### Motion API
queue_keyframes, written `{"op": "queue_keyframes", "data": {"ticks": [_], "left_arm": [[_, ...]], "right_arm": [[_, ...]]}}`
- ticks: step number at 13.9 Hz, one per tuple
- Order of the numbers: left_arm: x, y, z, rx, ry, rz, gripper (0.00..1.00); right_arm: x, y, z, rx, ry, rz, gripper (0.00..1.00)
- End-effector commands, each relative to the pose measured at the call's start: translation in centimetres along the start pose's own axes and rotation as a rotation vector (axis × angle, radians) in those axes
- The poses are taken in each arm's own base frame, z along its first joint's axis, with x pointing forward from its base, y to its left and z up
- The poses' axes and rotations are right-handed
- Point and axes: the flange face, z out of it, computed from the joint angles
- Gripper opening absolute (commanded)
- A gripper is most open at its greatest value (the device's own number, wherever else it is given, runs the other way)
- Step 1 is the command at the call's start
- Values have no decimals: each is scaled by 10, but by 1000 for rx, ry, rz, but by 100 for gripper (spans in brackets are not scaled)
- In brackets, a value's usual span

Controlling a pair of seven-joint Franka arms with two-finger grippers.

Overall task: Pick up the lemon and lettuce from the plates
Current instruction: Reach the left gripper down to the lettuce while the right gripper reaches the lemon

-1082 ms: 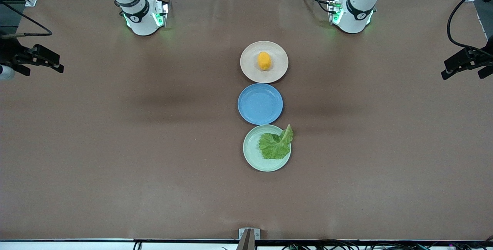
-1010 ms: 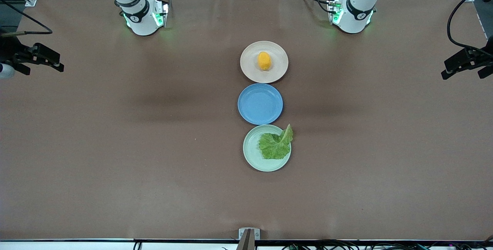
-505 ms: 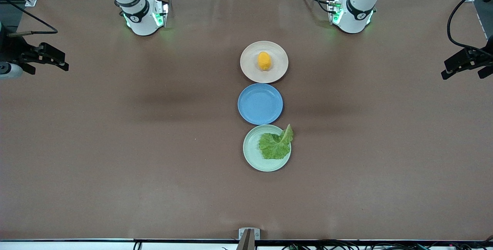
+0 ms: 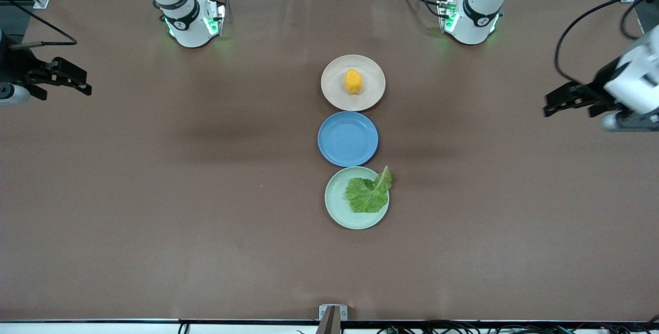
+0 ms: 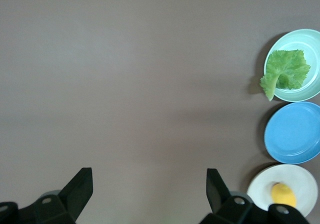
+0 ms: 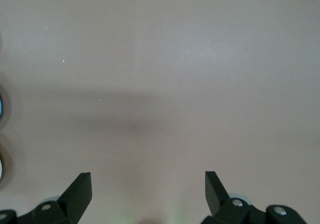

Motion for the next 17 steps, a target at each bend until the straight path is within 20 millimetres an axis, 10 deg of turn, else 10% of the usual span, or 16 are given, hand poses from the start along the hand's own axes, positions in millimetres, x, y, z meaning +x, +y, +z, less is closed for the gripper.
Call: {"op": "queue_keyframes", "data": {"ticks": [1,12,17], "left_arm": [[22,52,47,10,-64,-48,100],[91,227,214,-44,52,-656,100],[90,287,256,-228,67,-1019,100]], "right_arm": [[-9,-3,0,14,19,10,100],[-3,0,-17,3,47,2,100],[36,0,29,13,7,2,100]]}}
